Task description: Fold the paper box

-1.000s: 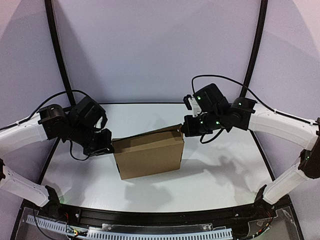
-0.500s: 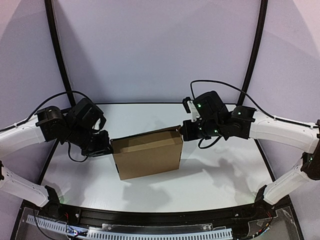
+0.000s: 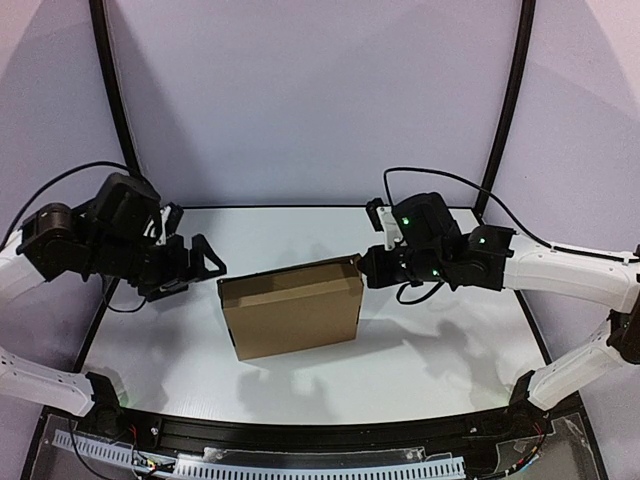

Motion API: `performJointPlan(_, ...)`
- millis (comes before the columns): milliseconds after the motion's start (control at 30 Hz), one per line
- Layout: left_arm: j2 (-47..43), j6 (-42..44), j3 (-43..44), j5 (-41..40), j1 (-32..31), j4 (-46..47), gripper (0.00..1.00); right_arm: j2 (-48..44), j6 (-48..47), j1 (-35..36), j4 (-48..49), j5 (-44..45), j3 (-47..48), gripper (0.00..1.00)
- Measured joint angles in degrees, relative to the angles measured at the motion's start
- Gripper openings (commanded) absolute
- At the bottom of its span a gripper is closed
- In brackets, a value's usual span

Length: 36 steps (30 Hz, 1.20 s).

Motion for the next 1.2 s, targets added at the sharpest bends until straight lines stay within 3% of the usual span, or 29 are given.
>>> performJointPlan(300,4.44,-3.93,1.46,-9.14,0.79,1.01,0.98,-1.46,-2.12,0.39,5.03,-0.02,-3.65,0.0)
performJointPlan(467,6.99,-7.02,-3.41,-9.73,2.82,4.72,0.8,-1.44,-3.32,1.18,5.73,0.44,-3.85,0.0)
performJointPlan(767,1.99,-12.2,-11.89,-8.2,4.02,12.17,0.46,-1.4,-3.82,1.7,6.71,0.59,-4.59,0.0)
performJointPlan(1133,2.01,-13.92,-15.69,-3.39,4.57,20.09,0.31,-1.18,-5.25,1.73,6.73,0.5,-4.57,0.0)
performJointPlan(1200,1.81,-14.21,-16.31,-3.26,4.7,21.16,0.26,-1.03,-5.95,1.73,6.27,0.5,-4.31,0.05)
